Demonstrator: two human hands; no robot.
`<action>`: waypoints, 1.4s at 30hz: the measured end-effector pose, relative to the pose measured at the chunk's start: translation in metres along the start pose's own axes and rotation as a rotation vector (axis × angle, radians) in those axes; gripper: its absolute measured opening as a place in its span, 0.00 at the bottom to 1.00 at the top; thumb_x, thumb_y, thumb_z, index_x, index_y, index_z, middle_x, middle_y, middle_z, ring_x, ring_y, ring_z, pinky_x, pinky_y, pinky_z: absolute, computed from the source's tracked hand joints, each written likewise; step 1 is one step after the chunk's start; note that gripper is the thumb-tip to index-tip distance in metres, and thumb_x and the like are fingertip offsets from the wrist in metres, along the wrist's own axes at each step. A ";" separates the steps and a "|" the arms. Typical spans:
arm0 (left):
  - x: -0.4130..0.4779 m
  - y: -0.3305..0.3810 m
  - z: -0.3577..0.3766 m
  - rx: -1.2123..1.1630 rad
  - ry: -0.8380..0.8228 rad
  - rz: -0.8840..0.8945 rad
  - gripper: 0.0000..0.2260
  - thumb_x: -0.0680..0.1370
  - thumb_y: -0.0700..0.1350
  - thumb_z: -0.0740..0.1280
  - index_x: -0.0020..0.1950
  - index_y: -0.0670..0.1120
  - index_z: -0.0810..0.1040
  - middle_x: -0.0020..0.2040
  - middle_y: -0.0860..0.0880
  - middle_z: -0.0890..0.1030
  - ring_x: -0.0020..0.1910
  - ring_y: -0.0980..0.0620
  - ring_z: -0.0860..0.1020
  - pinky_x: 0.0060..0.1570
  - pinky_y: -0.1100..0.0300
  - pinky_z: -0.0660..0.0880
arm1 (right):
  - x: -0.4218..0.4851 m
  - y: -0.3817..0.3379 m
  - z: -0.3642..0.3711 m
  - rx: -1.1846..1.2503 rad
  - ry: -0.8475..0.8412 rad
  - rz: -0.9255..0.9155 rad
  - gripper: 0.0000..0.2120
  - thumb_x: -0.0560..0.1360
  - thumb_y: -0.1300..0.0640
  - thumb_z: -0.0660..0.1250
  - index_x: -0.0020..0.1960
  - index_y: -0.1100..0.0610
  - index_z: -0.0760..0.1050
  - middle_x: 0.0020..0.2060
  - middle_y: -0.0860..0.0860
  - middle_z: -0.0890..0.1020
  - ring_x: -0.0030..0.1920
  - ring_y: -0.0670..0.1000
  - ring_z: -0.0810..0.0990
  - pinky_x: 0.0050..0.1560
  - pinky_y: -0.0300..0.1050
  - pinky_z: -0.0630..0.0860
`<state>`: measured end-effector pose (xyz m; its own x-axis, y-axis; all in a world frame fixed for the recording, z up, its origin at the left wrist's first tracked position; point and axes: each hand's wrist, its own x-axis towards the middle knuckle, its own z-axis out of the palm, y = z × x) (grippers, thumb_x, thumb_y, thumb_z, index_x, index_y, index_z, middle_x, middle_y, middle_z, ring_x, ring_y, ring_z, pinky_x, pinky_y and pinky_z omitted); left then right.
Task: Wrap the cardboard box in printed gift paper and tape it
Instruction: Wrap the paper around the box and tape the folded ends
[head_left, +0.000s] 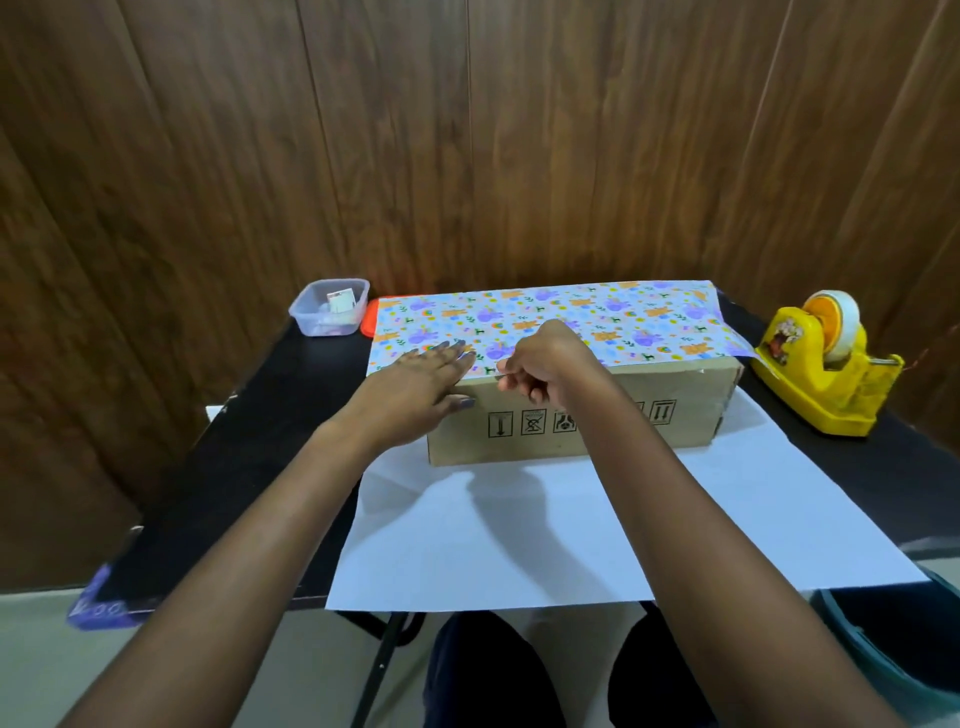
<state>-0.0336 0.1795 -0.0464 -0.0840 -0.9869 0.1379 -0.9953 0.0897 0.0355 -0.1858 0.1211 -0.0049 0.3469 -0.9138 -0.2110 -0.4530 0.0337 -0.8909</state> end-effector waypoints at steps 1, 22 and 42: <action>0.000 0.000 0.001 0.002 0.002 -0.001 0.26 0.81 0.54 0.55 0.77 0.49 0.52 0.78 0.52 0.49 0.76 0.55 0.50 0.72 0.61 0.48 | 0.001 -0.002 0.001 -0.029 0.006 0.007 0.15 0.77 0.69 0.59 0.31 0.65 0.70 0.18 0.54 0.75 0.13 0.45 0.64 0.19 0.33 0.59; -0.003 0.007 -0.005 -0.010 -0.012 -0.047 0.26 0.81 0.54 0.54 0.77 0.51 0.52 0.78 0.53 0.50 0.76 0.54 0.50 0.71 0.60 0.50 | 0.001 0.041 0.004 -0.647 0.405 -0.715 0.08 0.77 0.60 0.61 0.46 0.59 0.79 0.46 0.52 0.81 0.52 0.55 0.75 0.42 0.45 0.72; -0.003 0.006 -0.004 -0.038 -0.028 -0.047 0.26 0.81 0.54 0.56 0.77 0.51 0.52 0.78 0.53 0.50 0.76 0.54 0.50 0.71 0.60 0.50 | 0.008 0.122 0.007 -0.983 0.601 -1.174 0.20 0.81 0.53 0.50 0.67 0.58 0.72 0.68 0.53 0.72 0.70 0.50 0.69 0.70 0.57 0.59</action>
<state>-0.0388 0.1831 -0.0421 -0.0395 -0.9934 0.1078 -0.9957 0.0481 0.0787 -0.2318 0.1205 -0.1179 0.6131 -0.2769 0.7399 -0.5855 -0.7881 0.1902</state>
